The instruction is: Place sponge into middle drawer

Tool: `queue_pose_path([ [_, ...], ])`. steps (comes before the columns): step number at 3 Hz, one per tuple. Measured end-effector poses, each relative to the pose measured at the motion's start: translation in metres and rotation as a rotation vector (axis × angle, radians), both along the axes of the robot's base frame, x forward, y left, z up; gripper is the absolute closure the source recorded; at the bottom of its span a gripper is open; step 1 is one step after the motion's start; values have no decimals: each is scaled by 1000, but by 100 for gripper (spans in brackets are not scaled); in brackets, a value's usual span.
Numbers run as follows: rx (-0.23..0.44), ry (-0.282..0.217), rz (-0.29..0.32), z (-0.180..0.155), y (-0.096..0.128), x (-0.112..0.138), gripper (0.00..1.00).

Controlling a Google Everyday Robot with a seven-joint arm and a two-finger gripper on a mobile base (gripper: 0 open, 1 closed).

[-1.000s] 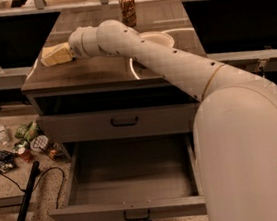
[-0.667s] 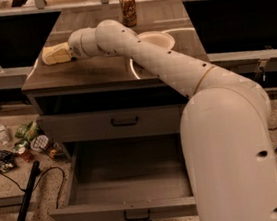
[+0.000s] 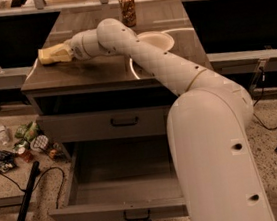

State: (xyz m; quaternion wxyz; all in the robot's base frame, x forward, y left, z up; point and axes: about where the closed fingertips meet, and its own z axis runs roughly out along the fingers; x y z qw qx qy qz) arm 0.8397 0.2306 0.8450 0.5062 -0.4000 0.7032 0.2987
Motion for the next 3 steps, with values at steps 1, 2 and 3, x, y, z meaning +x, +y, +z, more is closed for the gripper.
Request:
queue_pose_path([
  [1,-4,9,34,-1,6,-2,95],
  [2,23,-20,24,27,-11,-13,100],
  [3,43,-57,-27,67,-54,-38,100],
])
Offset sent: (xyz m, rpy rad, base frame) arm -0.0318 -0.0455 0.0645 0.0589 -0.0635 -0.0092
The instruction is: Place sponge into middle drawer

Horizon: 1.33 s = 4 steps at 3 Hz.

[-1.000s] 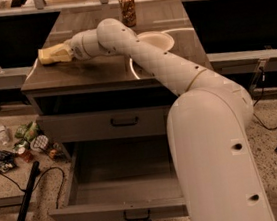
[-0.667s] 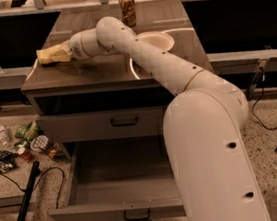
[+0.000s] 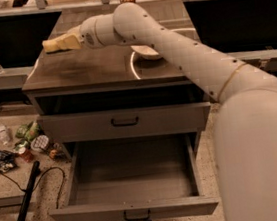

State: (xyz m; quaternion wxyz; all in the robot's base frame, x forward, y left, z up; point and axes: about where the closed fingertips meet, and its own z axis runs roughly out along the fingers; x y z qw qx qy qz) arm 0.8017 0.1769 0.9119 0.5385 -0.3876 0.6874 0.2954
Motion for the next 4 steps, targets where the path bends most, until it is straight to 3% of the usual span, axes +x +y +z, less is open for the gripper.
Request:
queue_pose_path([
  [1,-23,-7,-57,22,-56,-49,100],
  [2,-32,62,-109,14,-98,-103,100],
  [4,-64,343,-148,-61,-149,-212,100],
])
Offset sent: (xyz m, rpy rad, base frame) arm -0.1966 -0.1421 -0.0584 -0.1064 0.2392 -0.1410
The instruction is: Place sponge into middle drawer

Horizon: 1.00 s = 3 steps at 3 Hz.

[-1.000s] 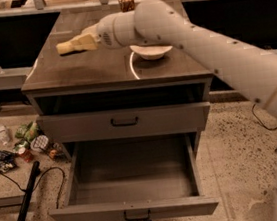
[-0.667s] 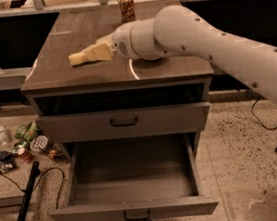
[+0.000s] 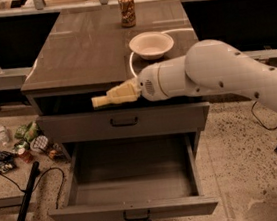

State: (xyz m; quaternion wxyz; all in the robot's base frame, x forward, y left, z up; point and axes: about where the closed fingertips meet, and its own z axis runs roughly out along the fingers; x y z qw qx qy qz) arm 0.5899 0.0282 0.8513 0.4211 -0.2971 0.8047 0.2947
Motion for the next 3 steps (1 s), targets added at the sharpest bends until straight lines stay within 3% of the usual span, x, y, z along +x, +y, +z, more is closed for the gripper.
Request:
queue_pose_path([
  [1,3,143,-18,-28,-19,-45,100],
  [2,-35,263,-77,-78,-31,-64,100],
  [3,-85,397,-125,-138,-15,-76,100],
])
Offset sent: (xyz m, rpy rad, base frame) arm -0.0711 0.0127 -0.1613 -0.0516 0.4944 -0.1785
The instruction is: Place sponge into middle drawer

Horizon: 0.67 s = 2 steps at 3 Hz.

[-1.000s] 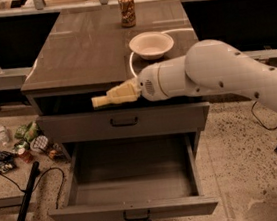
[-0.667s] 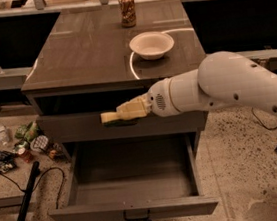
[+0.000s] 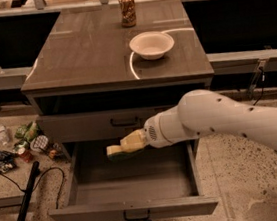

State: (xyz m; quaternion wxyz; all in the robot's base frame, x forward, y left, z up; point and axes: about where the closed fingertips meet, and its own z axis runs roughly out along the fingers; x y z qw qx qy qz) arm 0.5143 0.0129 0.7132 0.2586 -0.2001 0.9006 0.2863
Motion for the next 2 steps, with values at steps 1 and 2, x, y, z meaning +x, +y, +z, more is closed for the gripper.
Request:
queue_pose_path([
  [1,23,56,-32,-3,11,-3,100],
  [2,31,85,-44,-26,6,1,100],
])
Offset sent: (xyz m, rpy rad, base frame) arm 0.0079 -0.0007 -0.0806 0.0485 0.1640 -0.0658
